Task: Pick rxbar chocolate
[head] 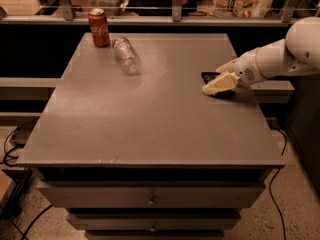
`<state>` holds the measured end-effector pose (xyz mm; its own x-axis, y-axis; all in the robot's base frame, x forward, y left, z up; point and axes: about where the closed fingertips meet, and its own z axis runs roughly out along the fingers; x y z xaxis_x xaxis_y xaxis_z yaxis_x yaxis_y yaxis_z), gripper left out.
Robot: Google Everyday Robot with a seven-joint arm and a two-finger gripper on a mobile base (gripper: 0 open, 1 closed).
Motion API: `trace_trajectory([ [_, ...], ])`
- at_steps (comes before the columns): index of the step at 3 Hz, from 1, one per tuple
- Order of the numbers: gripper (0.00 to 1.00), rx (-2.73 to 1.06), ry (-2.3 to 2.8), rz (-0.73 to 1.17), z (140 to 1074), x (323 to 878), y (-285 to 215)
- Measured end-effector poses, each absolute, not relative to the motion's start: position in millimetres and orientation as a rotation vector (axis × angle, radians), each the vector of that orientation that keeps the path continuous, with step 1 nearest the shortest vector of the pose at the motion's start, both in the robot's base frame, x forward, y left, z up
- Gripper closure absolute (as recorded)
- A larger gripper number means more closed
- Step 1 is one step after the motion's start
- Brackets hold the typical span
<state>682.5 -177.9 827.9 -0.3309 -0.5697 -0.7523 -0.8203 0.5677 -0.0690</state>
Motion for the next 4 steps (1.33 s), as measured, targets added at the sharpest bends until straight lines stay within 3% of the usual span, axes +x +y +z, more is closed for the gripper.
trace_trajectory([
  [1,1.0,-1.11,2.038,0.419,831,682,-178],
  [2,1.0,-1.119,2.011,0.41,845,682,-175],
  [4,1.0,-1.231,1.662,0.27,1035,666,-144],
])
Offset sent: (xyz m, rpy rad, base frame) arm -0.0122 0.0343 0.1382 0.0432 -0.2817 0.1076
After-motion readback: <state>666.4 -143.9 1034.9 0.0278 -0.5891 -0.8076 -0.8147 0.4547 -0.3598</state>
